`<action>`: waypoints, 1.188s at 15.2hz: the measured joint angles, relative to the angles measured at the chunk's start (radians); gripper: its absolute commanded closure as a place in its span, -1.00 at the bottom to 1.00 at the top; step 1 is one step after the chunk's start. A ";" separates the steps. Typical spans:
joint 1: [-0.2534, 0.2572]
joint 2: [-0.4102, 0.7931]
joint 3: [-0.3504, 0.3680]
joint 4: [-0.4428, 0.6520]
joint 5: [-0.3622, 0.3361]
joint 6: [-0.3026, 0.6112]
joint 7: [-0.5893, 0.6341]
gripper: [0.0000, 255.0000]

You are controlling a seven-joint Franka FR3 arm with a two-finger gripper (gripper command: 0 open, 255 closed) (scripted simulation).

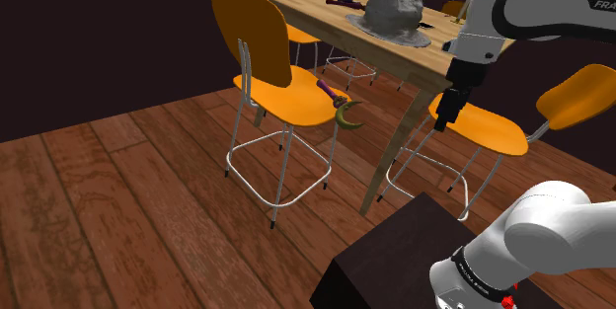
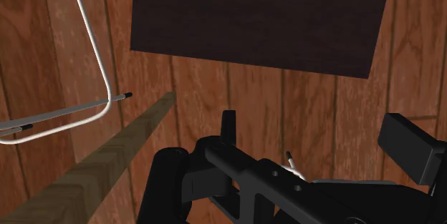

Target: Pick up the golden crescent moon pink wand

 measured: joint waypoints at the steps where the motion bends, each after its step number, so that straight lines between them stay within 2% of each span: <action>1: 0.000 0.000 0.000 0.000 0.000 0.000 0.000 -1.00; 8: 0.015 0.235 0.017 0.110 0.006 0.137 0.017 -1.00; 12: 0.023 0.391 0.028 0.203 0.008 0.208 0.030 -1.00; 18: 0.031 0.626 0.039 0.394 0.002 0.265 0.046 -1.00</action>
